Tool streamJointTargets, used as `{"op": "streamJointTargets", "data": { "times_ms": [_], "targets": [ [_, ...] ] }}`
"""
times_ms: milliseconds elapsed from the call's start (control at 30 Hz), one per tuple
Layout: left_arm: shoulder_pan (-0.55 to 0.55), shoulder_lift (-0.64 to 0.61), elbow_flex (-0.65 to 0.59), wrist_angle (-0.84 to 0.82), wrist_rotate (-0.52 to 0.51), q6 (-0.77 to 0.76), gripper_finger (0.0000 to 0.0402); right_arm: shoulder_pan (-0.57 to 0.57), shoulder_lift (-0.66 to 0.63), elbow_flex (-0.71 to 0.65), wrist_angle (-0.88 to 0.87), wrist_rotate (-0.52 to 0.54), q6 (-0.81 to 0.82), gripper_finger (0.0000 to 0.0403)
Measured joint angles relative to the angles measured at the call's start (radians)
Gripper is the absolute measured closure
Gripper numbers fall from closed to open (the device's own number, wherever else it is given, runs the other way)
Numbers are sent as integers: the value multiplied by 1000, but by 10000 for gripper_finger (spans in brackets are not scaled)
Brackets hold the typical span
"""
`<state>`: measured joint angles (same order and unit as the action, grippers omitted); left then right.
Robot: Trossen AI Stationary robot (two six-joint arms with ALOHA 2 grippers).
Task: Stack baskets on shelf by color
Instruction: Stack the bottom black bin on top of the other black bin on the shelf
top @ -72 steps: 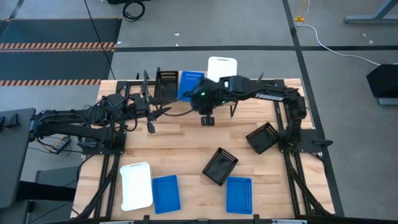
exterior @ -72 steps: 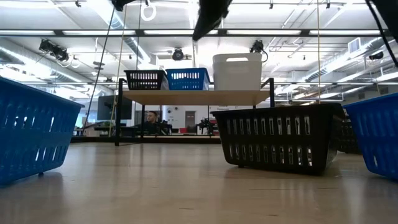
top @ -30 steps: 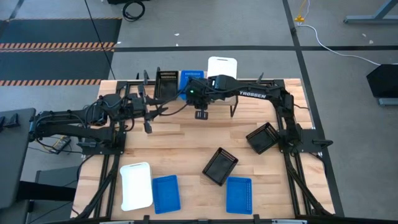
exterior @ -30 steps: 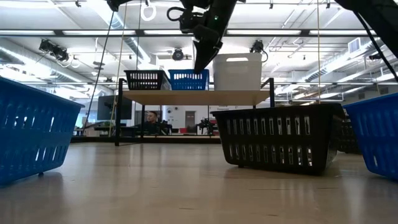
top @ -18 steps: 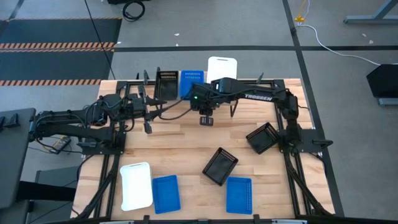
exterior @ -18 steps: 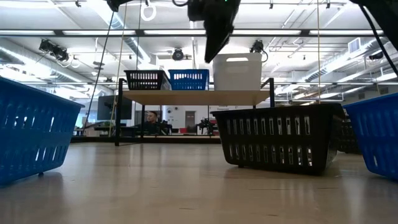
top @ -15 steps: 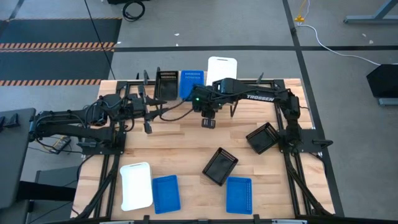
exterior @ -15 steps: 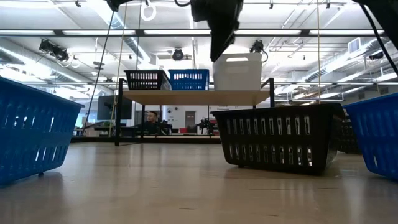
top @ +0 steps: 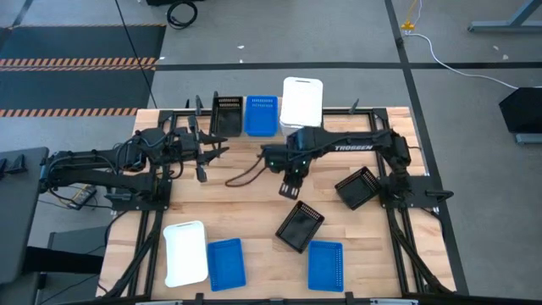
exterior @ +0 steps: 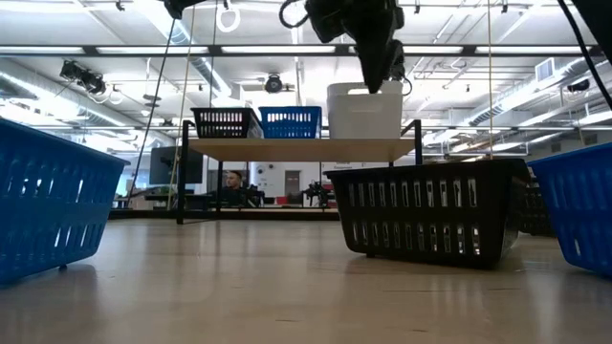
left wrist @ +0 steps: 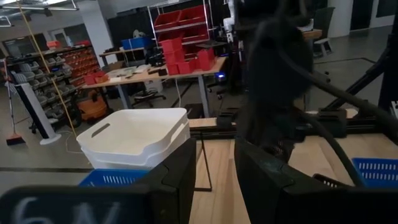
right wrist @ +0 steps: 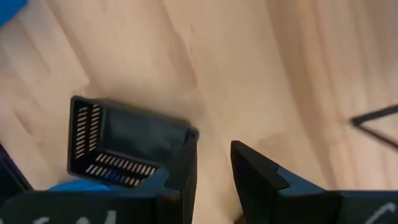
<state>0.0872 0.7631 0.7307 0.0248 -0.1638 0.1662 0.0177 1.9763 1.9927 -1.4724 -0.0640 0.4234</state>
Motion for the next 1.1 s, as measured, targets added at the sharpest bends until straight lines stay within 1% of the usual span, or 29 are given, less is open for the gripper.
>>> {"op": "streamJointTargets", "data": {
  "times_ms": [133,233,333,433,533,600,733,833,1000,1100],
  "targets": [
    [0,0,0,0,0,-4,285,36,0,-74,-7,1,71,298],
    [-5,0,0,0,6,-18,285,66,0,-153,-8,0,90,297],
    [-21,0,0,1,10,-20,285,93,-3,-255,5,-42,94,294],
    [-40,0,0,2,11,-20,285,113,-33,-366,83,-92,114,284],
    [-61,0,0,11,11,-20,285,128,-77,-466,184,-110,151,269],
    [-74,0,0,18,11,-20,285,135,-114,-524,251,-93,183,257],
    [-93,0,0,29,11,-21,285,139,-195,-623,368,-23,247,233],
    [-99,0,0,32,11,-24,285,140,-248,-698,448,-8,299,219],
    [-103,0,0,32,11,-25,285,161,-285,-821,544,-8,370,215],
    [-103,0,0,32,11,-25,285,181,-290,-863,615,-12,390,216]
  ]
}}
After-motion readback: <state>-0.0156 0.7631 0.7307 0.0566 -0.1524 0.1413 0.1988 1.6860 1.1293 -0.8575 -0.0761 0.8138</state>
